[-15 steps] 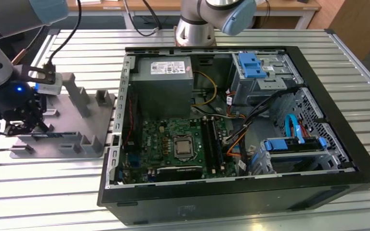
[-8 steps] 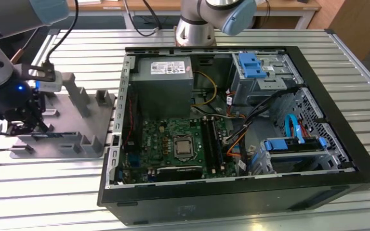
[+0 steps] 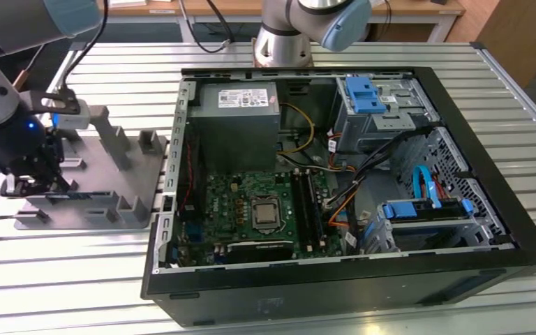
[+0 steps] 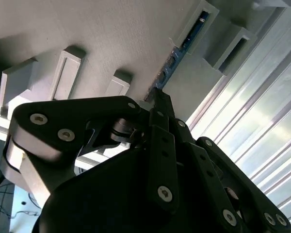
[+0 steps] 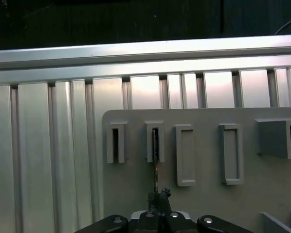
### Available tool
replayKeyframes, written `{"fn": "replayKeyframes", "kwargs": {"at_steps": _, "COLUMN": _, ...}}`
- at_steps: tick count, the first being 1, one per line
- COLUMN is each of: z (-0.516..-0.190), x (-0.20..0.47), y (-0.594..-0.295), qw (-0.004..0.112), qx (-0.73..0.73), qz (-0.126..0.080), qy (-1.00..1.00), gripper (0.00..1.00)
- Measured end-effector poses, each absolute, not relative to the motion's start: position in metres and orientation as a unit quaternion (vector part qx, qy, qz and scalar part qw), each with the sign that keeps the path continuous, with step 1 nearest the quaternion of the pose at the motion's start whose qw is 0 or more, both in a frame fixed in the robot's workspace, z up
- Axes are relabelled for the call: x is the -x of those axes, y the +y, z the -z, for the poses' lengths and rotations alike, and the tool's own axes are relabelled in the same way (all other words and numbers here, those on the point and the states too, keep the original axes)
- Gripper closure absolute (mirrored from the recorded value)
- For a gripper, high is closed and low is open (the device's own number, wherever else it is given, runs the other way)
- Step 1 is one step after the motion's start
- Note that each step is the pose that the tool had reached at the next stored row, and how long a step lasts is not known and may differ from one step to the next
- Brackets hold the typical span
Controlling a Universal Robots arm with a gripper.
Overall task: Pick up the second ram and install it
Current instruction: 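Pick up the second ram and move it above second insertion slot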
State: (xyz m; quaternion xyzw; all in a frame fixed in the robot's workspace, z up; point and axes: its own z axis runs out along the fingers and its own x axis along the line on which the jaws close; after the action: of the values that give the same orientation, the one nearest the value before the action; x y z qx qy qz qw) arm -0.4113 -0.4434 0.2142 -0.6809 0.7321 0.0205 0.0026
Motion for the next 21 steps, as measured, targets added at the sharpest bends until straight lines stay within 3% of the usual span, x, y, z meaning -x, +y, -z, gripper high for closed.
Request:
{"fn": "replayKeyframes", "kwargs": {"at_steps": 16, "z": -0.2141, "x": 0.4113, "y": -0.4433, "qw": 0.002, "qx": 0.708, "qz": -0.021, "qy": 0.706, "gripper": 0.89}}
{"fn": "replayKeyframes", "kwargs": {"at_steps": 21, "z": -0.2141, "x": 0.4113, "y": -0.4434, "qw": 0.002, "qx": 0.708, "qz": -0.021, "qy": 0.706, "gripper": 0.65}}
